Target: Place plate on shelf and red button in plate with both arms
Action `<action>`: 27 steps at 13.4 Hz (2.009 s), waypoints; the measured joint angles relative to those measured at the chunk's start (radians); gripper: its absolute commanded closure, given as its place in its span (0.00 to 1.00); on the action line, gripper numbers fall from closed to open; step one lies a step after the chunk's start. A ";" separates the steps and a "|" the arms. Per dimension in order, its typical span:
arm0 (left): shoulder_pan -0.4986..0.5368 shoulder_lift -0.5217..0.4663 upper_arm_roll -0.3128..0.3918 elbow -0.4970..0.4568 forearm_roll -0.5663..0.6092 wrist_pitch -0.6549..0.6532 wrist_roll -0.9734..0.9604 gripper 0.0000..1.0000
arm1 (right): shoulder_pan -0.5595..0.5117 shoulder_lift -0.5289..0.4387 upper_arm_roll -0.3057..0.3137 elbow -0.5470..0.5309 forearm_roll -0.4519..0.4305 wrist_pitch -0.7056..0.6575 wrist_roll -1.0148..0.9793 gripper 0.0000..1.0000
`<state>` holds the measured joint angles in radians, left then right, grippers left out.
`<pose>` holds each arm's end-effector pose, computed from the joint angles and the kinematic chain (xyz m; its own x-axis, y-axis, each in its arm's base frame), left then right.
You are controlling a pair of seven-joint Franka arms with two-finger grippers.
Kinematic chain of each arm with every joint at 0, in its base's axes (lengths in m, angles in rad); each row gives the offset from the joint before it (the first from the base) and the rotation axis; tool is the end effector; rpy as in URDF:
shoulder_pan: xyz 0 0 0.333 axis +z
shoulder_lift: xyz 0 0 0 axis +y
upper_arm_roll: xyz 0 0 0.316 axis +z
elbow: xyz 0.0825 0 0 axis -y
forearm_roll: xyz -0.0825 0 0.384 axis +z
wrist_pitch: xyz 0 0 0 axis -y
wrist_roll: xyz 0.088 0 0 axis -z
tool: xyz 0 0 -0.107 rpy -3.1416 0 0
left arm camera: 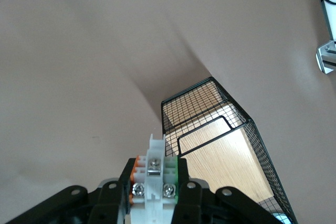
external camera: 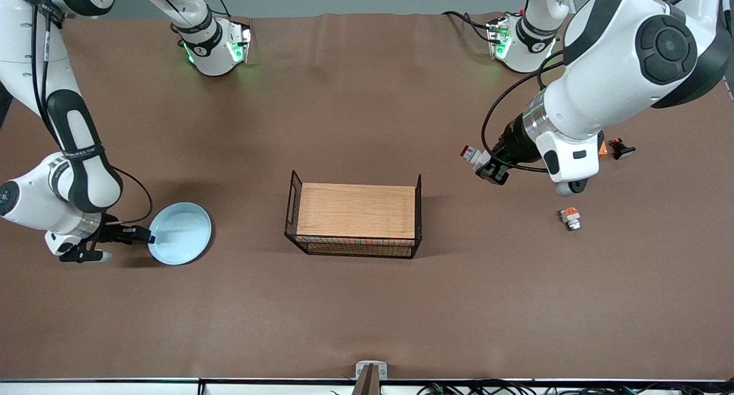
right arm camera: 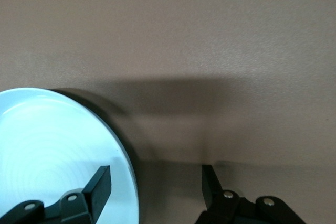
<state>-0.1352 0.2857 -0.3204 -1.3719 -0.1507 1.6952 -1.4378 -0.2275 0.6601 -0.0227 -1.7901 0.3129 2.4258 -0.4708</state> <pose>0.5871 -0.2715 0.5686 0.5242 0.8204 -0.2284 0.8499 -0.5210 0.0791 0.6331 -0.1596 0.1799 0.9989 -0.0180 0.0435 -0.0098 -0.9830 -0.1833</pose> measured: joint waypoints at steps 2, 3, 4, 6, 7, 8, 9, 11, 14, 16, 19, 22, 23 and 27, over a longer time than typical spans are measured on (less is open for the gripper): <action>0.000 0.000 0.000 0.000 0.000 0.000 0.000 0.70 | 0.001 0.004 0.002 0.000 0.002 0.000 -0.001 0.46; 0.000 0.000 0.000 0.000 0.000 0.000 0.000 0.70 | 0.002 0.005 0.002 0.000 0.002 0.000 -0.001 0.56; 0.000 0.000 0.000 0.000 0.000 0.000 0.000 0.70 | 0.003 0.005 0.003 0.000 0.002 0.000 -0.001 0.66; 0.000 0.000 0.000 0.000 0.000 0.000 0.000 0.70 | 0.004 0.005 0.003 -0.001 0.002 -0.002 -0.001 0.78; 0.000 0.000 0.000 0.000 0.000 0.000 0.000 0.70 | 0.004 0.005 0.003 -0.002 0.002 -0.003 -0.002 0.85; 0.000 0.000 0.000 0.000 0.000 0.000 0.000 0.70 | 0.004 0.005 0.003 -0.002 0.003 -0.003 -0.002 0.91; 0.000 0.000 0.000 0.000 0.000 0.000 0.000 0.70 | 0.004 0.005 0.004 -0.002 0.005 -0.004 -0.002 0.96; 0.000 0.000 0.000 0.000 0.000 0.000 0.000 0.70 | 0.004 0.004 0.005 -0.001 0.007 -0.006 -0.003 0.99; 0.000 0.000 0.000 0.000 0.000 0.000 0.001 0.70 | 0.004 -0.001 0.006 -0.001 0.014 -0.014 -0.007 1.00; 0.000 0.000 0.000 -0.001 0.000 0.000 0.001 0.70 | 0.004 -0.001 0.006 0.003 0.015 -0.014 -0.007 1.00; 0.000 0.000 0.000 -0.001 0.000 0.000 0.001 0.70 | 0.005 -0.015 0.007 0.026 0.015 -0.050 -0.006 1.00; 0.000 0.001 0.000 -0.002 0.000 0.000 0.001 0.70 | 0.006 -0.095 0.005 0.058 0.015 -0.227 0.029 1.00; 0.000 0.001 0.000 -0.002 0.000 0.000 0.001 0.70 | 0.006 -0.136 0.004 0.070 0.015 -0.307 0.060 1.00; 0.000 0.001 0.000 -0.003 0.000 0.002 0.001 0.70 | 0.007 -0.324 0.003 0.101 0.013 -0.613 0.309 1.00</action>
<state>-0.1347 0.2871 -0.3203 -1.3745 -0.1506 1.6968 -1.4367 -0.2205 0.3361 -0.0201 -1.6894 0.3255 1.8123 -0.1616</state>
